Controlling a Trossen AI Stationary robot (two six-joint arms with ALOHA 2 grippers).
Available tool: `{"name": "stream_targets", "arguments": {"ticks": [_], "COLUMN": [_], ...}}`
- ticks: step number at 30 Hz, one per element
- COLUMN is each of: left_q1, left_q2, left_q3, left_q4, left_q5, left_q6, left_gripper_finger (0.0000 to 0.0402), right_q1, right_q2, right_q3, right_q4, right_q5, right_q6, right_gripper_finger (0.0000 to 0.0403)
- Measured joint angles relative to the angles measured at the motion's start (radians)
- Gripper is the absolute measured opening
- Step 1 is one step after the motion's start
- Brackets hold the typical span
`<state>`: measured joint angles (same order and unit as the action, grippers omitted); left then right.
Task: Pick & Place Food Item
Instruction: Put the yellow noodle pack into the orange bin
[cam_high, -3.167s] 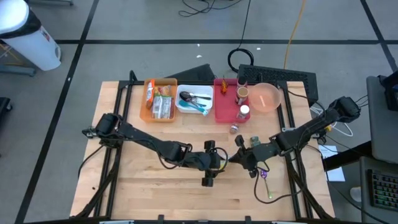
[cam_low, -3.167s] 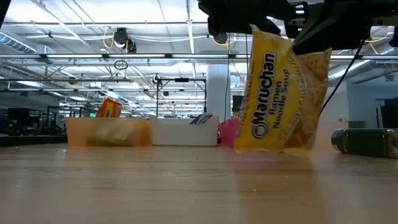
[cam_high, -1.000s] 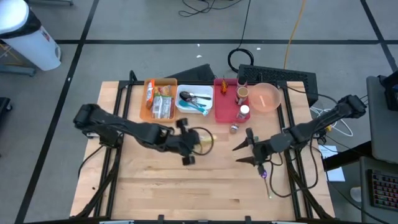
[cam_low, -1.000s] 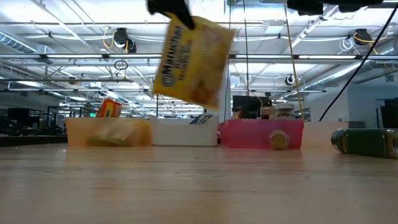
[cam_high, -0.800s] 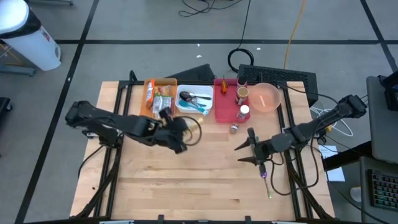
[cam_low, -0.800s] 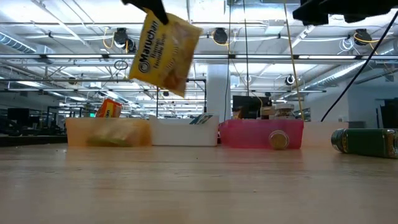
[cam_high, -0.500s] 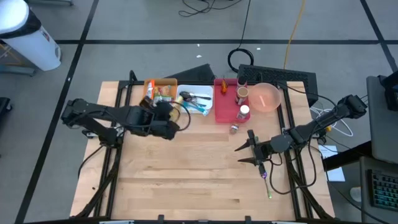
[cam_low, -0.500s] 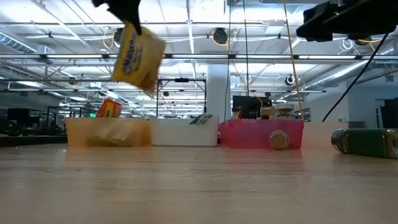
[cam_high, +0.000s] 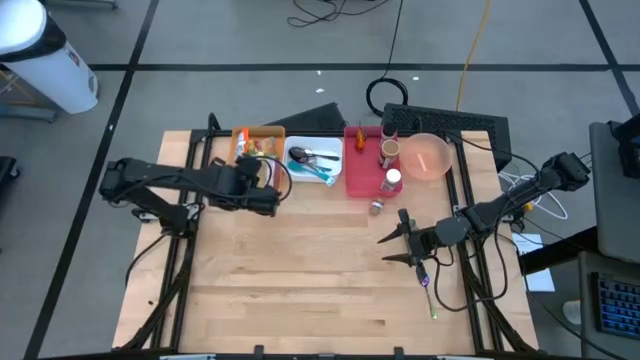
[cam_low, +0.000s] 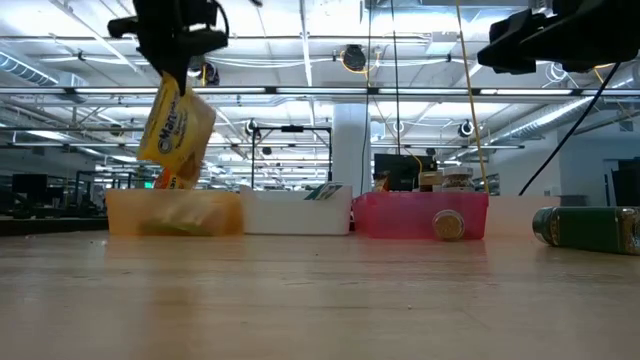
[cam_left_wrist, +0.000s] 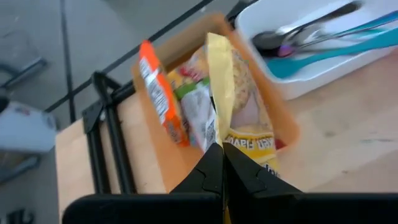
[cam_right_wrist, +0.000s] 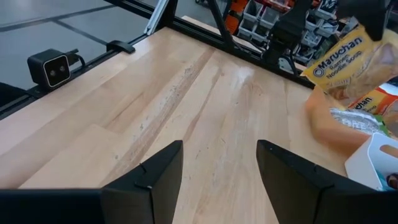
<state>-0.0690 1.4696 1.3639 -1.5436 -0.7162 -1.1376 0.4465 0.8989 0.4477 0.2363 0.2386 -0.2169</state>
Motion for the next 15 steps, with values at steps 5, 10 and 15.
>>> {"name": "stream_targets", "arguments": {"ticks": [5,10,15], "left_q1": [0.058,0.114,0.174], "left_q2": [0.000,0.000,0.000], "left_q3": [-0.067,-0.104,-0.112], "left_q4": [-0.013,-0.015,-0.013], "left_q5": [0.009,0.007,-0.025], "left_q6": [-0.059,-0.078,-0.089], "left_gripper_finger": [0.0000,0.0000,0.0000], "right_q1": [0.000,0.000,0.000], "right_q2": [0.000,0.000,0.000], "right_q3": [0.000,0.000,0.000], "right_q4": [0.000,0.000,0.000], "right_q5": [0.000,0.000,0.000], "right_q6": [0.007,0.007,0.010], "right_gripper_finger": [0.0196,0.0196,0.0196]}}
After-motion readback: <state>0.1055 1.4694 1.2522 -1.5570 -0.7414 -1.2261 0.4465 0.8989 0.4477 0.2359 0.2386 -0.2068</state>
